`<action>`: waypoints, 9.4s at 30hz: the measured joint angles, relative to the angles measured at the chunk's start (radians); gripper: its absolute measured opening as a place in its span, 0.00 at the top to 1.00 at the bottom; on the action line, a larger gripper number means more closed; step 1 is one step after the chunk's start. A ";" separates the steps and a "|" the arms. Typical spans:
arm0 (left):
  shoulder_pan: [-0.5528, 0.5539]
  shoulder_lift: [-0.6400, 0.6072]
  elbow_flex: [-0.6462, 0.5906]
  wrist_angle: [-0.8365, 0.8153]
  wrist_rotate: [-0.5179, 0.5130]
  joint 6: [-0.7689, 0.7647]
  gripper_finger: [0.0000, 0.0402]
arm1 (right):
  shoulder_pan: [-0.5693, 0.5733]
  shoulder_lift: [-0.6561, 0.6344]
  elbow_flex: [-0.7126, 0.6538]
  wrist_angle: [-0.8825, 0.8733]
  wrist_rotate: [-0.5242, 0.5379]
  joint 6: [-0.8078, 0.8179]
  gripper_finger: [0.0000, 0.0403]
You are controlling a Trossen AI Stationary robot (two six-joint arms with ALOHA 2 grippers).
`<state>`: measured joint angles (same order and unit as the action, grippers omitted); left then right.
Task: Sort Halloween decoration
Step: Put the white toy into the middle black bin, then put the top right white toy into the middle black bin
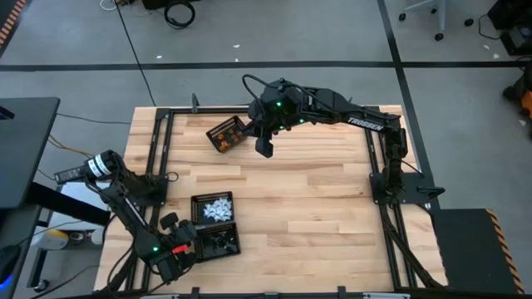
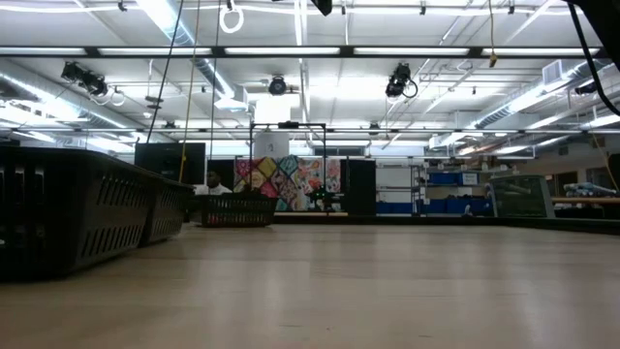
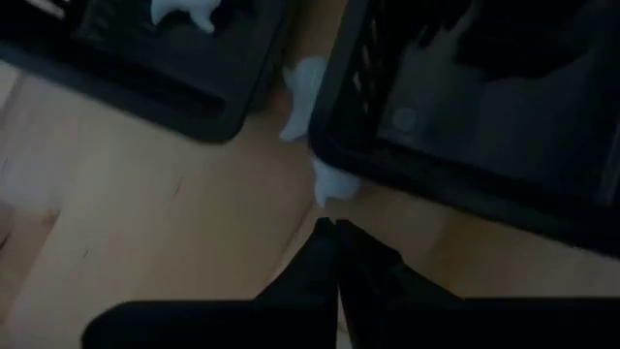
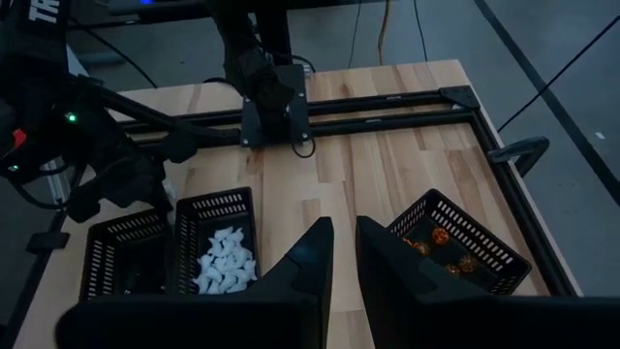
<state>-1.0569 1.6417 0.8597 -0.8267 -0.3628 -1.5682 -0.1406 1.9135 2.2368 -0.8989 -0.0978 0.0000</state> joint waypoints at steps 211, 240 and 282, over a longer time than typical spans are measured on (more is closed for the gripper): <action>0.386 -0.242 -0.254 0.357 0.424 0.944 0.65 | 0.004 0.000 0.000 0.036 -0.002 0.023 0.87; 0.374 -0.231 -0.251 0.417 0.373 0.488 0.65 | 0.003 0.000 0.000 0.044 -0.001 0.000 0.87; 0.335 -0.227 -0.258 0.409 0.338 1.059 0.65 | 0.014 0.000 0.000 0.038 -0.026 0.008 0.87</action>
<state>-0.7219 1.4143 0.6018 -0.4177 -0.0244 -0.5091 -0.1265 1.9133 2.2364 -0.8612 -0.1241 0.0078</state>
